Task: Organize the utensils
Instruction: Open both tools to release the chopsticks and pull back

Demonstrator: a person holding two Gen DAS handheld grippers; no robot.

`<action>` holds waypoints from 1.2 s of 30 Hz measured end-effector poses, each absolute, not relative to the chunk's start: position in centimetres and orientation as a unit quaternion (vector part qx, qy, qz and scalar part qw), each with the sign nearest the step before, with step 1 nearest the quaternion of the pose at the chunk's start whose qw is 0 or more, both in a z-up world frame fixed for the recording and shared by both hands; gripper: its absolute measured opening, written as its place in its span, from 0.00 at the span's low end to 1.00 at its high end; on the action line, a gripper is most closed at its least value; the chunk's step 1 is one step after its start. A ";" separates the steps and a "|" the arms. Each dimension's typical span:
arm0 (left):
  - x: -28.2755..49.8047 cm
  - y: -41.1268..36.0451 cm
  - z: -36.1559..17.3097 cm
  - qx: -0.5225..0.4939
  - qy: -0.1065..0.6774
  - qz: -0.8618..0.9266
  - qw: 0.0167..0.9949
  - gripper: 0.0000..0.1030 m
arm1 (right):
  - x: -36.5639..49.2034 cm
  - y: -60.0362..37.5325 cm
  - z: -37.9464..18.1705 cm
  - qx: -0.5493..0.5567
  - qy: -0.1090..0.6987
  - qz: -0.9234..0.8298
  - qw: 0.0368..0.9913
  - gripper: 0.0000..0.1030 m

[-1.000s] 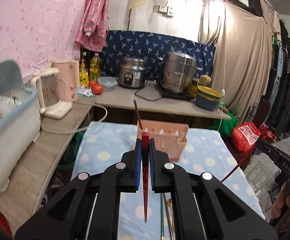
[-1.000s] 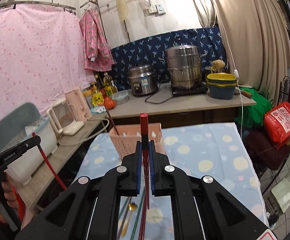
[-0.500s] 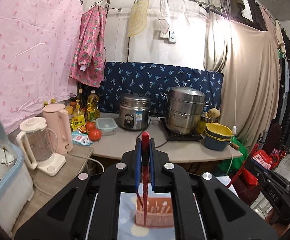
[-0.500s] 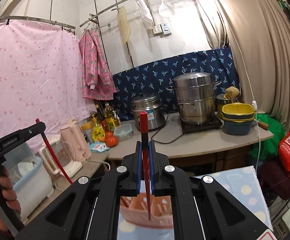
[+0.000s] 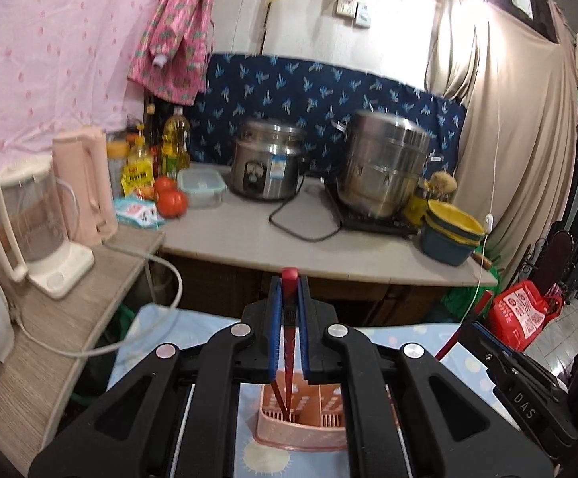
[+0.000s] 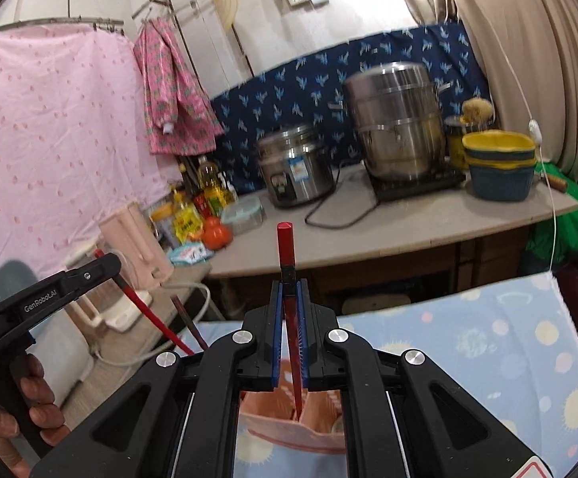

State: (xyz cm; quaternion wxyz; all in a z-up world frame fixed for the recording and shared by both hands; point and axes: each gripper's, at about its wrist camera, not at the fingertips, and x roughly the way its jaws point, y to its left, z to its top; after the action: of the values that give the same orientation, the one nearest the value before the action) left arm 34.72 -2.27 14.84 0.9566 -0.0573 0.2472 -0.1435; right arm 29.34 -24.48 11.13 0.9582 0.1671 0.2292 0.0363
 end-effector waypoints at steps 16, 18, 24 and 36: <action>27.1 -0.7 11.3 -0.052 0.273 -0.121 0.953 0.51 | 20.8 -24.6 9.4 0.148 0.239 0.006 0.960 0.31; 25.7 -0.5 10.6 -0.052 0.283 -0.123 0.950 0.51 | 19.0 -24.1 8.8 0.140 0.249 0.007 0.958 0.32; 20.5 0.2 7.1 -0.045 0.315 -0.125 0.940 0.51 | 13.4 -22.8 5.9 0.110 0.285 0.004 0.952 0.32; 10.0 0.7 -2.5 -0.015 0.406 -0.125 0.905 0.51 | 1.9 -20.9 -2.9 0.094 0.385 -0.007 0.918 0.32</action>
State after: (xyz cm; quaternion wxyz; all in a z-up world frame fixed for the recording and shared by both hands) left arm 10.03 0.67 -2.53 0.9051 -0.0152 0.4060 -0.1254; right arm 1.86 -20.87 -2.89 0.9179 0.0940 0.3854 -0.0067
